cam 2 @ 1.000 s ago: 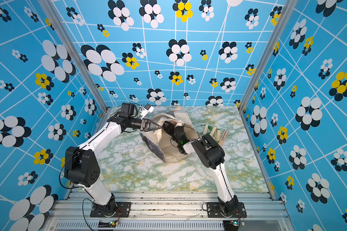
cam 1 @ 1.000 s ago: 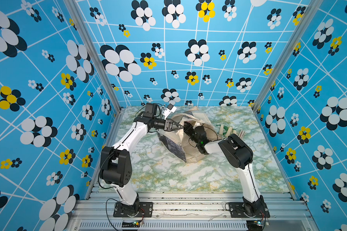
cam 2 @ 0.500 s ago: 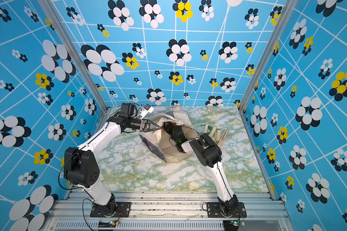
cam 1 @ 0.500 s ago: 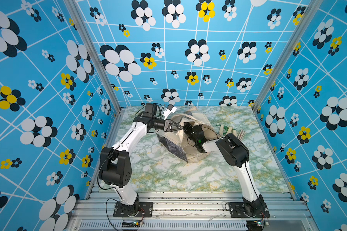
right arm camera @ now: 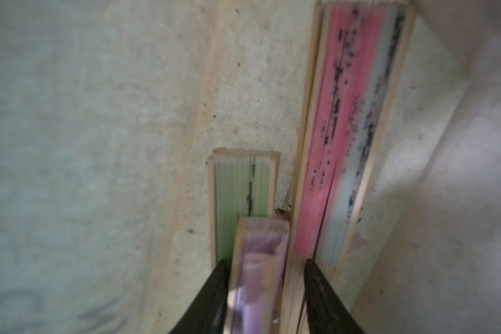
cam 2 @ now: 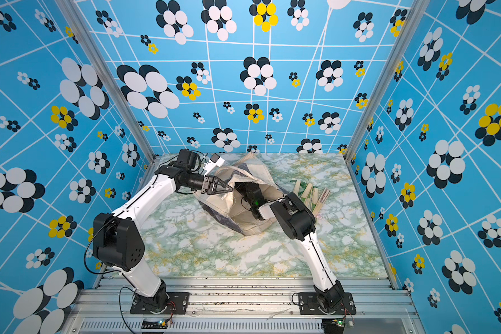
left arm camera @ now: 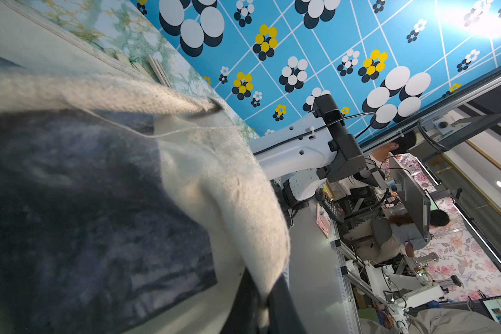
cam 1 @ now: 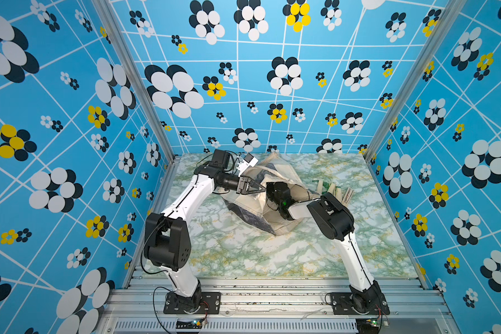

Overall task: Take out the folding fans from the tote bags
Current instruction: Pick up the folding fan from the canvas bag.

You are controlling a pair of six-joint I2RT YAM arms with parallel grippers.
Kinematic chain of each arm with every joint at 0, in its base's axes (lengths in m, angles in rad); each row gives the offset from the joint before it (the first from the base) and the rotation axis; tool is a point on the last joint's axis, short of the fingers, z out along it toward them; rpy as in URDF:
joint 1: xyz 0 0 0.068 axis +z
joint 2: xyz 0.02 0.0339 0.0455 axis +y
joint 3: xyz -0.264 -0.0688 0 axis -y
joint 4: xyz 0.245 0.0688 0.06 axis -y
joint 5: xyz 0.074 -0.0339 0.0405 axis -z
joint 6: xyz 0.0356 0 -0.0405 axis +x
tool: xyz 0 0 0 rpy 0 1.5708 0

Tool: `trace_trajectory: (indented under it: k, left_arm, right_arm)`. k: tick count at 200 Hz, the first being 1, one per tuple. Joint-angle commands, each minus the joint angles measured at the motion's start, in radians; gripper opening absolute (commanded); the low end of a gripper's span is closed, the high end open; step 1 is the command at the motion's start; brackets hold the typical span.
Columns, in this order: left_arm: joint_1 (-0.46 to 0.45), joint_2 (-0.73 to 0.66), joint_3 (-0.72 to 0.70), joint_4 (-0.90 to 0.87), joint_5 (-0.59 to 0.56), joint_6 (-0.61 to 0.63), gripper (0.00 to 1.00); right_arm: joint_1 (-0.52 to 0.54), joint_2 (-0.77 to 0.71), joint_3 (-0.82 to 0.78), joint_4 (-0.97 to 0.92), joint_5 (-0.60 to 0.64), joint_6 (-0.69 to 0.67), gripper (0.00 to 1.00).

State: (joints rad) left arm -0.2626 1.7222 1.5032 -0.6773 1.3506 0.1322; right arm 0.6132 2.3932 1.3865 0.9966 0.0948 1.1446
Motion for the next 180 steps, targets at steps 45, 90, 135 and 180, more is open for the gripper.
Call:
trace_trajectory:
  k: [45, 90, 135, 180]
  left_arm:
    - [-0.008, 0.000, 0.051, -0.069, 0.070, 0.069, 0.00]
    - [0.007, 0.010, 0.048, -0.005, 0.059, 0.021, 0.00]
    - [0.011, 0.023, 0.032, 0.073, 0.058, -0.048, 0.00]
    - [0.013, 0.028, 0.022, 0.111, 0.058, -0.075, 0.00]
  right_arm:
    - [-0.003, 0.020, -0.077, 0.203, 0.010, -0.023, 0.24]
    - [-0.002, -0.004, -0.193, 0.375, 0.022, -0.045, 0.16]
    - [0.012, -0.055, -0.267, 0.410, 0.000, -0.113, 0.07]
    - [0.047, -0.176, -0.366, 0.410, 0.003, -0.243, 0.04]
